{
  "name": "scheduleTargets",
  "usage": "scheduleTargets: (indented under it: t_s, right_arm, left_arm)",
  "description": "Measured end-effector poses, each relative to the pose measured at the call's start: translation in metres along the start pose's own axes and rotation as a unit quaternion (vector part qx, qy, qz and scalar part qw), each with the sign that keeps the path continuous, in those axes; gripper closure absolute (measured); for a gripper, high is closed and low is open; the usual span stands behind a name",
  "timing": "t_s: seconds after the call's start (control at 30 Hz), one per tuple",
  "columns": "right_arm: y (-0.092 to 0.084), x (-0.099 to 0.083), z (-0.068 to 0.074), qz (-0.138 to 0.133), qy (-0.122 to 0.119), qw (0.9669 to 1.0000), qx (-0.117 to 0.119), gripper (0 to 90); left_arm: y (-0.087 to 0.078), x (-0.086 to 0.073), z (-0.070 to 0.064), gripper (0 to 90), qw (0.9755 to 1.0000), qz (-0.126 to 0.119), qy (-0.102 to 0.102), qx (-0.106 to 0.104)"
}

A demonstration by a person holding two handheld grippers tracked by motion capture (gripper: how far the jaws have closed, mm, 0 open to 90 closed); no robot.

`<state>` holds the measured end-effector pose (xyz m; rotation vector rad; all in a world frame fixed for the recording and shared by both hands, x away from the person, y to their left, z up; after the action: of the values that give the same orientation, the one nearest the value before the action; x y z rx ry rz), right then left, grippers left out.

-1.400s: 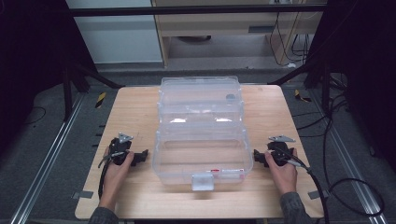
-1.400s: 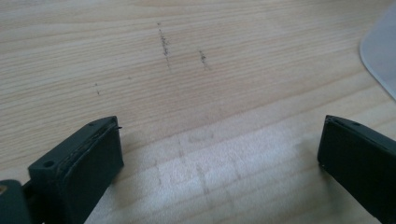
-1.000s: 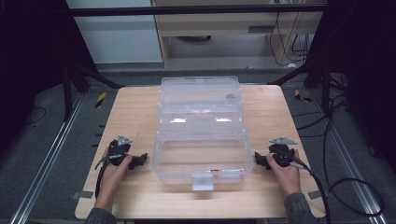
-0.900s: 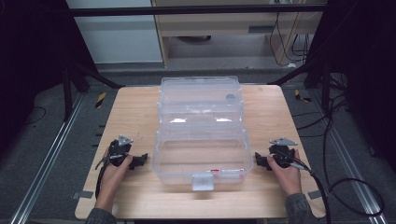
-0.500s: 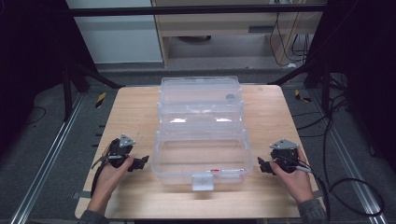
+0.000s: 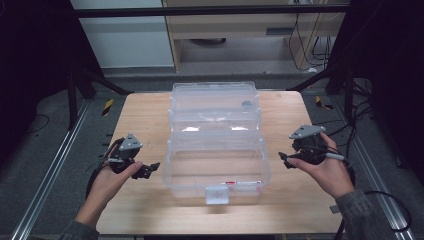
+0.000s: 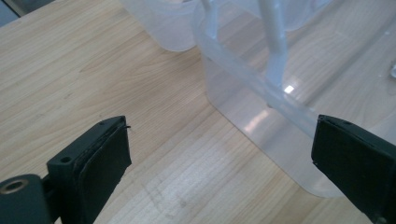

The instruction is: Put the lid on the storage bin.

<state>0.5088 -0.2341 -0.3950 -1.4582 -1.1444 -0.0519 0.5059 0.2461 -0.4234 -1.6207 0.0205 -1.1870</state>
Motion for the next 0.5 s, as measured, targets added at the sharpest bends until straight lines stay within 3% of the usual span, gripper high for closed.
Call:
scheduleTargets:
  t_s: [0.07, 0.1, 0.13, 0.17, 0.2, 0.23, 0.33, 0.37, 0.5]
  right_arm:
    - [-0.002, 0.012, -0.007, 0.004, -0.021, 0.9998, 0.000, 22.1]
    - [-0.006, 0.028, -0.015, -0.008, -0.029, 0.9995, 0.012, 25.2]
    - [-0.007, 0.033, -0.017, -0.011, -0.031, 0.9994, 0.013, 26.8]
    - [-0.009, 0.040, -0.020, -0.012, -0.037, 0.9991, 0.017, 29.1]
    - [-0.009, 0.040, -0.020, -0.012, -0.037, 0.9991, 0.017, 29.1]
    - [-0.012, 0.055, -0.021, -0.020, -0.055, 0.9977, 0.035, 32.9]
    - [-0.012, 0.066, -0.019, -0.024, -0.070, 0.9959, 0.052, 36.6]
    - [-0.011, 0.078, -0.017, -0.024, -0.094, 0.9932, 0.064, 42.8]
    - [-0.008, 0.098, -0.012, -0.028, -0.127, 0.9889, 0.071, 51.0]
  left_arm:
    - [-0.002, 0.007, -0.002, 5.0, 0.9998, -0.001, 0.016, 0.008]
    - [-0.006, 0.011, -0.005, 5.2, 0.9997, 0.002, 0.023, 0.011]
    - [-0.006, 0.011, -0.005, 5.3, 0.9997, 0.002, 0.023, 0.011]
    - [-0.009, 0.017, -0.008, 5.3, 0.9993, -0.002, 0.037, 0.007]
    - [-0.009, 0.017, -0.008, 5.5, 0.9993, -0.002, 0.037, 0.007]
    - [-0.013, 0.023, -0.012, 5.5, 0.9984, 0.001, 0.056, 0.008]
    - [-0.017, 0.029, -0.016, 5.8, 0.9975, -0.003, 0.070, 0.006]
    - [-0.019, 0.034, -0.021, 6.4, 0.9967, -0.006, 0.081, 0.000]
    - [-0.024, 0.040, -0.029, 7.7, 0.9952, -0.010, 0.097, -0.004]
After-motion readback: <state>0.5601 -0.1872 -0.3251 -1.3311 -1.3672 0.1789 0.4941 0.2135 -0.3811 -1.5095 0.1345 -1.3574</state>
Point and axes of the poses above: each handheld gripper's, and its own axes: y roughly forward along the jaws, x roughly out of its top, z roughly to its left, the point moved 4 cm from there along y, roughly forward along the jaws, and after that the axes turned 2 degrees about z, right-handed, at the moved point
